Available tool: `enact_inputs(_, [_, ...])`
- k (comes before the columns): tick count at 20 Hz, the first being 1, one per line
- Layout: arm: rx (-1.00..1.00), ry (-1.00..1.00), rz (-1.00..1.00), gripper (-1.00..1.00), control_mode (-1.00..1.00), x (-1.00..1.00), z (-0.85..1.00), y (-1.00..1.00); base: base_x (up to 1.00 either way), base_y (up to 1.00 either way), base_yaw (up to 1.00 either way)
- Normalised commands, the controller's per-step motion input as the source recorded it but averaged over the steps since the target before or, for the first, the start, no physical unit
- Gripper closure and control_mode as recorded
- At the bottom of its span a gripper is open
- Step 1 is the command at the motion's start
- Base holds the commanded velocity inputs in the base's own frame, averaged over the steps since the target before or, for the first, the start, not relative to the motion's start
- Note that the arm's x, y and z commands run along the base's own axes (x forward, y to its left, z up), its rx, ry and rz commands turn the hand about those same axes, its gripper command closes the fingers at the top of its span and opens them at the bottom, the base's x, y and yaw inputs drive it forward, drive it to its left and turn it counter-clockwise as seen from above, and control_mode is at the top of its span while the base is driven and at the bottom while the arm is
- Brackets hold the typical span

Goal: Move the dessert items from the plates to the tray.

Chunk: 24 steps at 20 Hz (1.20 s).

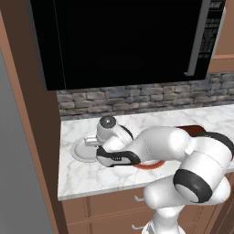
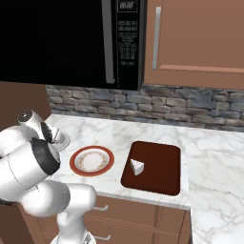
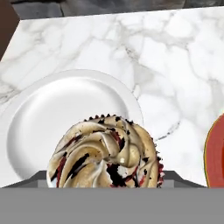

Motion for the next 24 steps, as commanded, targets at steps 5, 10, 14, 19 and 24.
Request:
enact_inputs(5, [0.07,0.11,-0.10,1.00,-1.00,-0.53,1.00,-0.55,0.00,0.00,0.00])
enact_inputs(10, [0.00,0.23,-0.10,1.00,-1.00,-0.87,1.00,-0.82,0.00,0.00,0.00])
enact_inputs(14, [0.00,0.25,-0.13,1.00,-1.00,-0.63,0.78,-1.00,0.00,0.00,0.00])
enact_inputs(19, [0.00,0.01,-0.11,1.00,-1.00,-0.38,0.11,-1.00,0.00,0.00,0.00])
enact_inputs(24, [0.00,0.00,-0.06,1.00,-1.00,-0.08,0.00,-1.00,0.00,0.00,0.00])
